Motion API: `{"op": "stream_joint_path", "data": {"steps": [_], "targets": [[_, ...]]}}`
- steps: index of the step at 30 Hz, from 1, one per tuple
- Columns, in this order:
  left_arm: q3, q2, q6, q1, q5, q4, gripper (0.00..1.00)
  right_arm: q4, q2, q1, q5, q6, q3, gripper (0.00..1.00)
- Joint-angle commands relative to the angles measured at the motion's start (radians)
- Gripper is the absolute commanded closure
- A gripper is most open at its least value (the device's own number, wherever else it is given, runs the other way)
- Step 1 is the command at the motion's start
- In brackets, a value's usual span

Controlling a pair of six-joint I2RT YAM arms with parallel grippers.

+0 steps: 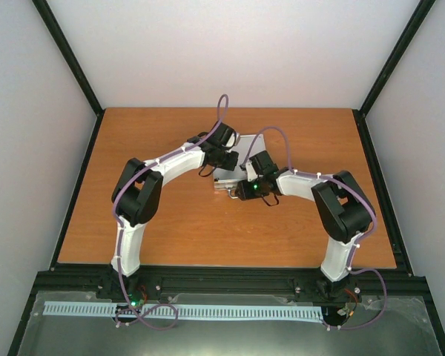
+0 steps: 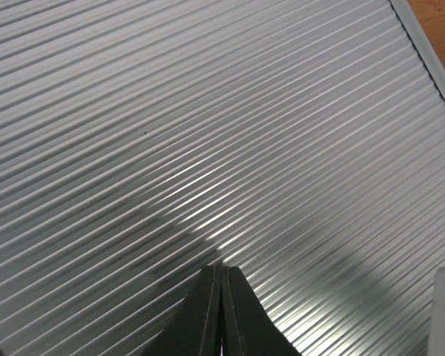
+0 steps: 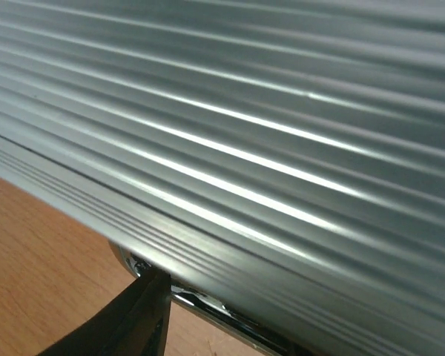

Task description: Pack up texas hold em set

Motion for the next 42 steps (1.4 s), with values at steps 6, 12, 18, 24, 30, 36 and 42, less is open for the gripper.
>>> {"op": "stream_joint_path", "data": {"steps": [6, 12, 18, 24, 30, 36, 42], "targets": [[-0.034, 0.023, -0.005, -0.009, 0.022, -0.083, 0.99, 0.031, 0.088, 0.021, 0.151, -0.012, 0.009, 0.91], [-0.033, 0.025, -0.004, -0.009, 0.023, -0.085, 0.99, 0.024, 0.073, 0.027, 0.104, -0.018, 0.018, 0.97], [-0.055, 0.029, -0.010, -0.008, 0.022, -0.066, 0.99, -0.009, -0.016, 0.017, 0.009, -0.027, 0.047, 0.97], [-0.093, 0.030, -0.019, -0.009, 0.033, -0.043, 0.99, 0.057, -0.055, -0.053, -0.214, 0.075, 0.032, 0.97], [-0.121, 0.021, -0.019, -0.009, 0.036, -0.029, 0.99, 0.157, 0.004, -0.064, -0.345, 0.176, 0.030, 0.97], [-0.149, 0.018, -0.021, -0.009, 0.034, -0.018, 0.99, 0.269, 0.078, -0.082, -0.468, 0.316, 0.026, 0.97], [-0.174, 0.015, -0.026, -0.009, 0.036, 0.000, 0.99, 0.283, 0.093, -0.103, -0.499, 0.389, 0.035, 0.97]]}}
